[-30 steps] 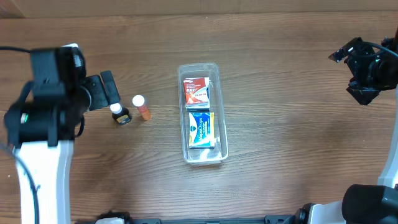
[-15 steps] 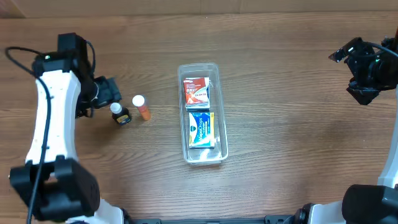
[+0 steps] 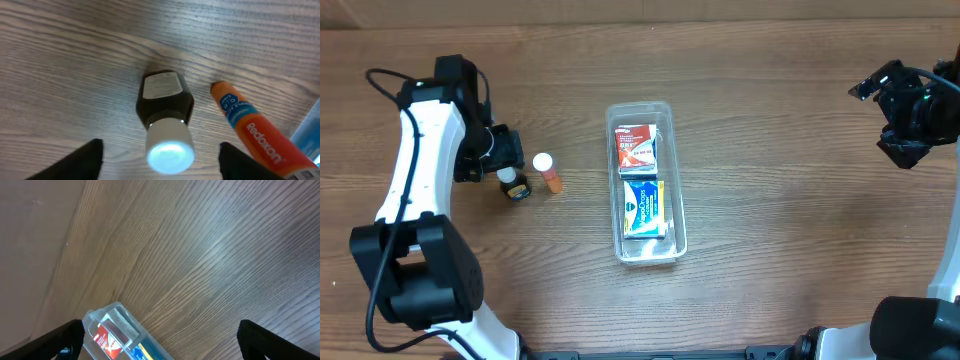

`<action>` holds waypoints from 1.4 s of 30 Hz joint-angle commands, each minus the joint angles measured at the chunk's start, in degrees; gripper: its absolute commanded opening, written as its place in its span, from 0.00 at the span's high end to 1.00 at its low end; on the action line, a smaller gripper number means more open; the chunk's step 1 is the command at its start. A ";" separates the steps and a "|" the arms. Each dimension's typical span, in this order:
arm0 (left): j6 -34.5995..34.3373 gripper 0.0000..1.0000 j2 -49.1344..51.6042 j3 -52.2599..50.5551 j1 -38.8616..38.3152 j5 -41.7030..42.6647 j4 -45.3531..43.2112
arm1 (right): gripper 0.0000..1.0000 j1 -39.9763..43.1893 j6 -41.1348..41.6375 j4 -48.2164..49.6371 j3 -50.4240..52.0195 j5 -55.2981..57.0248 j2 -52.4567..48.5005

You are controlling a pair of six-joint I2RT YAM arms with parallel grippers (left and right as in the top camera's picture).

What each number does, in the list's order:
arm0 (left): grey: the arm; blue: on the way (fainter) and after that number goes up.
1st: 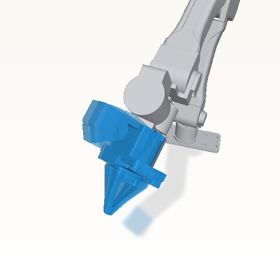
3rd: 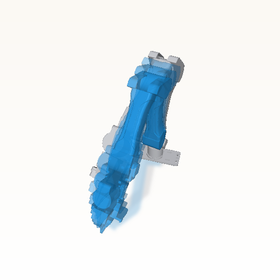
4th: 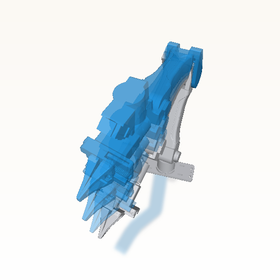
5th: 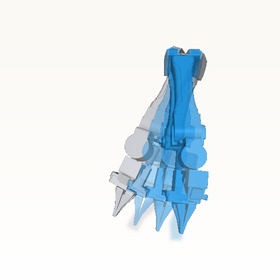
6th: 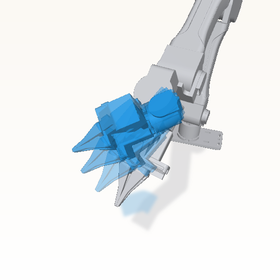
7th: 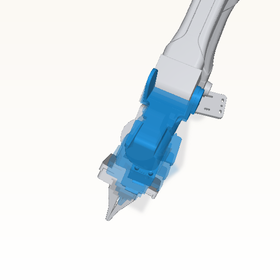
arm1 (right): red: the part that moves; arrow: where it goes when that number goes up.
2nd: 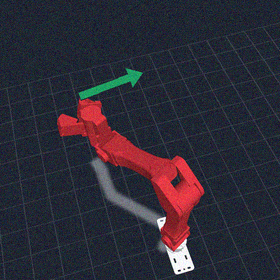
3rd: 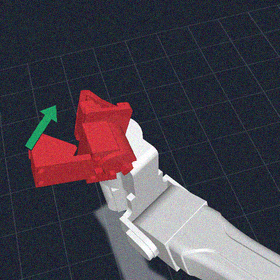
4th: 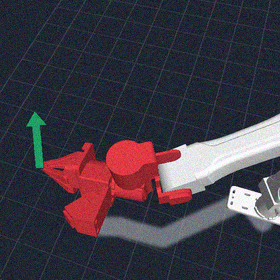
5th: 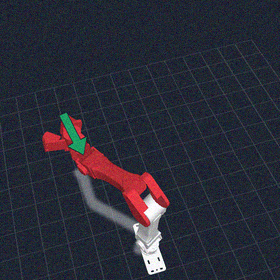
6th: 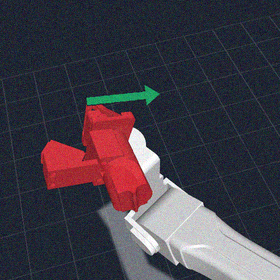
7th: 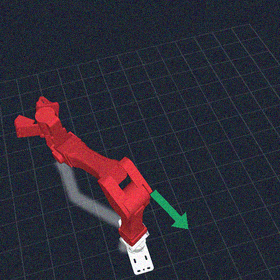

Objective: Pack container
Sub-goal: 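Move the left gripper over the dark brown bottle and grasp it, then lift the brown bottle and carry it right over the container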

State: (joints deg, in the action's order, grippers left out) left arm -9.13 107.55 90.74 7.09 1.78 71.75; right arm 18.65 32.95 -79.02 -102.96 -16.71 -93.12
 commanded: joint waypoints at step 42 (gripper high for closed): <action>2.23 0.90 -8.11 41.53 -15.10 2.78 24.65 | 0.00 0.07 -0.11 0.28 -0.52 -0.31 0.33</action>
State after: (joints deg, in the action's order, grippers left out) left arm -5.61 103.55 130.41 -1.58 1.56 96.36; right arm 18.65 32.99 -78.96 -102.96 -16.73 -93.12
